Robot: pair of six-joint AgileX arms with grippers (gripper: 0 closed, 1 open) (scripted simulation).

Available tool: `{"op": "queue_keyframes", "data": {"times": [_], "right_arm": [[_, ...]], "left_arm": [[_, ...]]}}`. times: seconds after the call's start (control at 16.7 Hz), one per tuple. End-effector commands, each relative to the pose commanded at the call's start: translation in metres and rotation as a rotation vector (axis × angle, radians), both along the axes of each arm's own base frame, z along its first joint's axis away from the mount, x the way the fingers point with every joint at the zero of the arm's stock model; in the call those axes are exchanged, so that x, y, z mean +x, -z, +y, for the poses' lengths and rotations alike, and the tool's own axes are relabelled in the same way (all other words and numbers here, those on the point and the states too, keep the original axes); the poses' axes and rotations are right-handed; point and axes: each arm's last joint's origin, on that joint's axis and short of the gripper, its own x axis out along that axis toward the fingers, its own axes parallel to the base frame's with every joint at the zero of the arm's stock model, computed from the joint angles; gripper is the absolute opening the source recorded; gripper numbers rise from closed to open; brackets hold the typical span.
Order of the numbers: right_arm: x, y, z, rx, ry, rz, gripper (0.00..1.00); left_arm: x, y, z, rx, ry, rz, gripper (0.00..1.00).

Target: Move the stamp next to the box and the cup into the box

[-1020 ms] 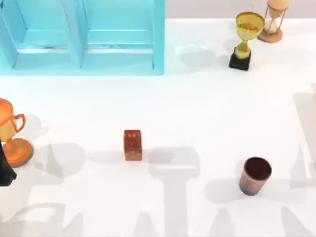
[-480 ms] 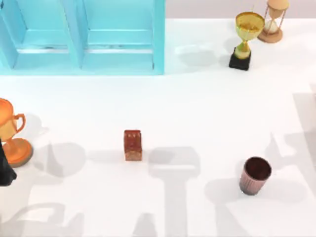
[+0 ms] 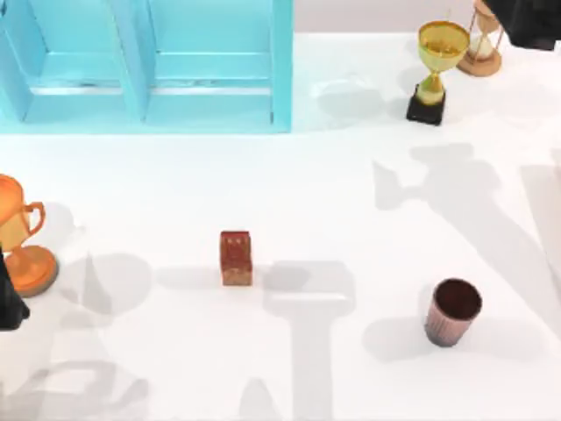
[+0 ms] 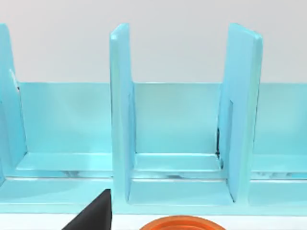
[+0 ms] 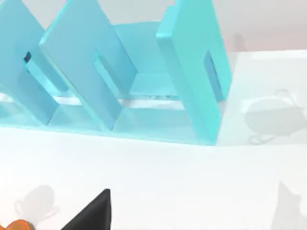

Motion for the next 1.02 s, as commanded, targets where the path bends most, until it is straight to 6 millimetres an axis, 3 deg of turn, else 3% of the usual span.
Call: {"op": "queue_keyframes", "data": {"times": [0.18,0.36,0.54,0.72,0.9,1.02], "right_arm": [[0.038,-0.026,0.054,0.045,-0.043,0.127,1.0],[0.074,-0.016,0.118,0.032,-0.054,0.293,1.0],[0.104,0.029,0.18,-0.053,-0.028,0.484,1.0],[0.119,0.096,0.23,-0.195,0.025,0.669,1.0],[0.121,0.159,0.26,-0.348,0.085,0.813,1.0],[0.118,0.185,0.269,-0.424,0.115,0.87,1.0]], "left_arm": [[0.0,0.0,0.0,0.0,0.0,0.0,1.0],[0.0,0.0,0.0,0.0,0.0,0.0,1.0],[0.0,0.0,0.0,0.0,0.0,0.0,1.0],[0.0,0.0,0.0,0.0,0.0,0.0,1.0],[0.0,0.0,0.0,0.0,0.0,0.0,1.0],[0.0,0.0,0.0,0.0,0.0,0.0,1.0]]}}
